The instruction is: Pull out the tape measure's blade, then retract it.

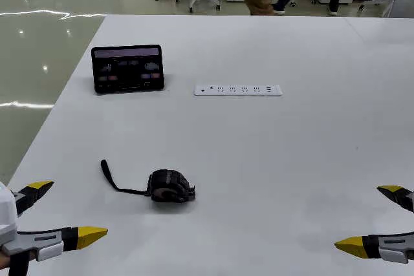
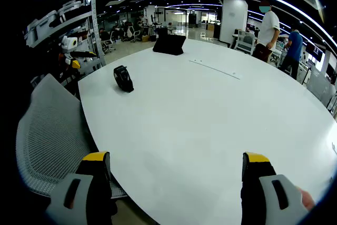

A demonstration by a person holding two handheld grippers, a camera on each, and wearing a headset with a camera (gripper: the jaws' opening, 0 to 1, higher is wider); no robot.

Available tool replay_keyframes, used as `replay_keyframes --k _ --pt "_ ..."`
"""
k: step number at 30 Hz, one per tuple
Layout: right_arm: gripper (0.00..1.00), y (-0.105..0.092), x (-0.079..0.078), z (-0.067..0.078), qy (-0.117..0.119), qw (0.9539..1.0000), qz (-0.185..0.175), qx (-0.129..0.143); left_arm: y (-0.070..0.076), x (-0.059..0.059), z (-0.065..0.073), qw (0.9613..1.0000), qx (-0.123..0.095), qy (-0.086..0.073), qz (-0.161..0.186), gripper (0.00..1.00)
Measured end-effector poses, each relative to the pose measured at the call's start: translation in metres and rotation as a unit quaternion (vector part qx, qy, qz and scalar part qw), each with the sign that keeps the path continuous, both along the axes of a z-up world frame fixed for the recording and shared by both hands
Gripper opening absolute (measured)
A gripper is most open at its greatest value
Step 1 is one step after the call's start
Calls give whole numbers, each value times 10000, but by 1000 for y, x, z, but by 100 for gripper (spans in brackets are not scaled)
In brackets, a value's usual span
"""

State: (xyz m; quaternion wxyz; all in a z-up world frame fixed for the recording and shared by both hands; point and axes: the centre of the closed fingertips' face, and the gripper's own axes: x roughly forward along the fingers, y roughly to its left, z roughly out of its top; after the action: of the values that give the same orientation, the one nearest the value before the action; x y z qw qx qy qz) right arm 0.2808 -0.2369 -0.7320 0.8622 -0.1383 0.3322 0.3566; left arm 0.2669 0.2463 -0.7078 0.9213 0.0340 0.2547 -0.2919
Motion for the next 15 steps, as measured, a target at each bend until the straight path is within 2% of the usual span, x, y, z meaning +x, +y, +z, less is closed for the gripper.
replay_keyframes --k 10,15 --pt "99 -1 0 1 17 10000 4 -2 1 -2 -1 10000 12 12 -1 100" --pt "100 -2 2 2 -65 10000 14 -58 2 -4 -2 10000 13 22 2 100"
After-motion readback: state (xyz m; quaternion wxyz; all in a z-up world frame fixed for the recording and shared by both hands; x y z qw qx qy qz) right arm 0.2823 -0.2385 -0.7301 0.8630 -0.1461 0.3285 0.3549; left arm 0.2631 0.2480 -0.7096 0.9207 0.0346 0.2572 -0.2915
